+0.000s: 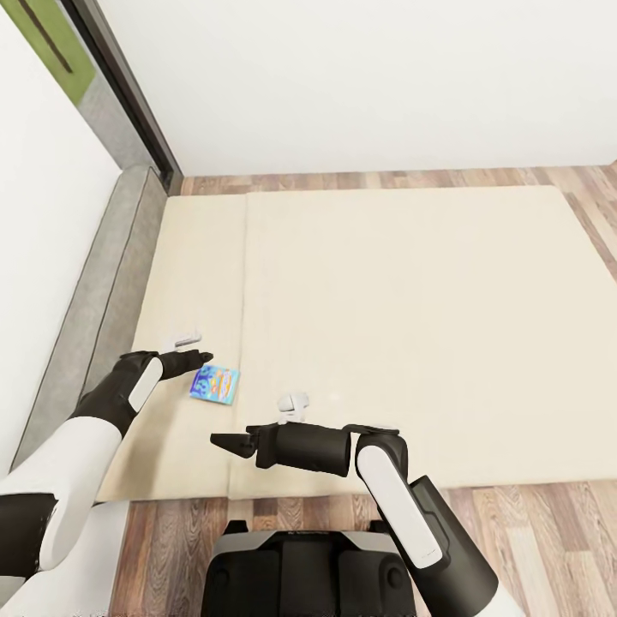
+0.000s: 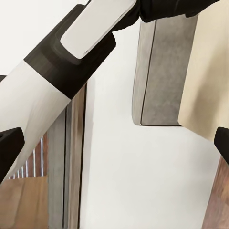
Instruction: Put all the toys in the child's room - the three board games (two on the bed and one on the table), the two jigsaw puzzles on the table, and the tennis ball on the table - inside the toy box on the table in the child's room.
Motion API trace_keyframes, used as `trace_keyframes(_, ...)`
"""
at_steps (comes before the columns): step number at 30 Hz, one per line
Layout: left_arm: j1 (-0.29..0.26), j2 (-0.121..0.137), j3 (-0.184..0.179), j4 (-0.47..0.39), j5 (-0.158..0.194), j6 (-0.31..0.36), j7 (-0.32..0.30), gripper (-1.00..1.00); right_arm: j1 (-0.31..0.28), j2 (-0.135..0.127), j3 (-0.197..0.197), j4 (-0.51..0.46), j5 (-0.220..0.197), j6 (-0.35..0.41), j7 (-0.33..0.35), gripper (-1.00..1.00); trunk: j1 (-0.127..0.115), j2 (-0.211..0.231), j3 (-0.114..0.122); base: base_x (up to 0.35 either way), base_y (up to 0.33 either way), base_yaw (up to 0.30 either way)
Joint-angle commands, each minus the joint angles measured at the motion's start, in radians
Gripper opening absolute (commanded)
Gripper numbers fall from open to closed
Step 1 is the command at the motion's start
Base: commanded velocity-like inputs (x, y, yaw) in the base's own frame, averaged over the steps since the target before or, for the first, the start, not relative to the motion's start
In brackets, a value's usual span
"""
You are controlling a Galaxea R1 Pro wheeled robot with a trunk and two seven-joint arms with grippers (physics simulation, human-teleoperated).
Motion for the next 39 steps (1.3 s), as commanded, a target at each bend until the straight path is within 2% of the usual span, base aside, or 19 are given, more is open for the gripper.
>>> trace_keyframes(1, 0.000, 0.001, -0.004, -0.001, 0.001, 0.003, -0.001, 1.00, 0.000, 0.001, -0.001, 0.000, 0.007, 0.004, 0.007, 1.00, 0.000, -0.002, -0.003, 0.000, 0.000, 0.000)
trace_keyframes(39, 0.000, 0.002, -0.004, -0.009, 0.004, 0.003, -0.011, 1.00, 0.001, 0.001, -0.003, 0.001, 0.007, 0.002, 0.008, 1.00, 0.000, -0.002, -0.066, 0.000, 0.000, 0.000)
